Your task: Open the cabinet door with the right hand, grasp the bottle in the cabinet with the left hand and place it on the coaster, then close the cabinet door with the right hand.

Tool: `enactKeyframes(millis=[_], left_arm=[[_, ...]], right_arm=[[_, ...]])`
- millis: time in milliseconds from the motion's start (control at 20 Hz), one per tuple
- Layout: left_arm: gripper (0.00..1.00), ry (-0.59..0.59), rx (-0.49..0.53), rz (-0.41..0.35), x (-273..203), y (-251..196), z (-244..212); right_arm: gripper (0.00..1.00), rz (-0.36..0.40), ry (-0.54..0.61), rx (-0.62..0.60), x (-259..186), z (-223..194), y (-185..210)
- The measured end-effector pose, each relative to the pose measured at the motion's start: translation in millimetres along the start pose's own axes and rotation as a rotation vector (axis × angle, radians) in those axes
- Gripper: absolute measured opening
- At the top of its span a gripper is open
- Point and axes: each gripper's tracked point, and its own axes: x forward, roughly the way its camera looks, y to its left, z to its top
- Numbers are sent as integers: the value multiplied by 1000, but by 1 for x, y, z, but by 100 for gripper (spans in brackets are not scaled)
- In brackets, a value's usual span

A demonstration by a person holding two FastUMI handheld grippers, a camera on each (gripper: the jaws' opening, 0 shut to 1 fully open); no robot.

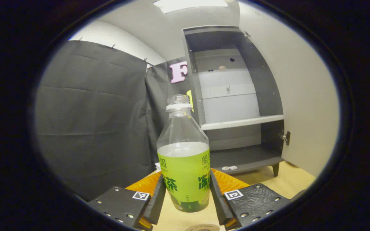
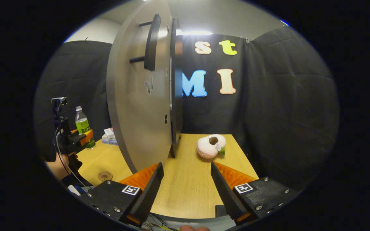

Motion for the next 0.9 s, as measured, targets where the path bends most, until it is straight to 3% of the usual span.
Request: enactKeyframes(millis=[100,200,300,350,400,450,550,600,700,900], left_arm=[[73,0,-6,-14,-4,-6,-13],[69,-7,15,-20,-10,-8,-22],[73,-7,24,-19,-15,-7,-33],[69,-8,21,-14,-17,-7,-39],[73,-6,8,-17,-19,-8,-46],[69,-1,-6,-22,-22,-12,-53],[69,11,-22,-23,-26,-15,-65],[73,20,-28,-23,-27,-14,-69],[73,-27,-50,-16,-21,-14,-61],[73,8,-62,-6,-27,-16,-68]], right_arm=[[91,-56,34,-14,8,-23,-9],[91,-80,68,-31,16,-44,-10],[92,-76,118,-52,22,-67,-7],[92,-72,138,-63,24,-77,-6],[91,-64,158,-73,25,-85,-3],[91,-51,180,-82,28,-94,1],[91,-35,211,-99,28,-109,7],[92,-24,222,-106,27,-114,12],[92,-12,246,-126,25,-122,18],[91,-7,247,-129,28,-118,24]])
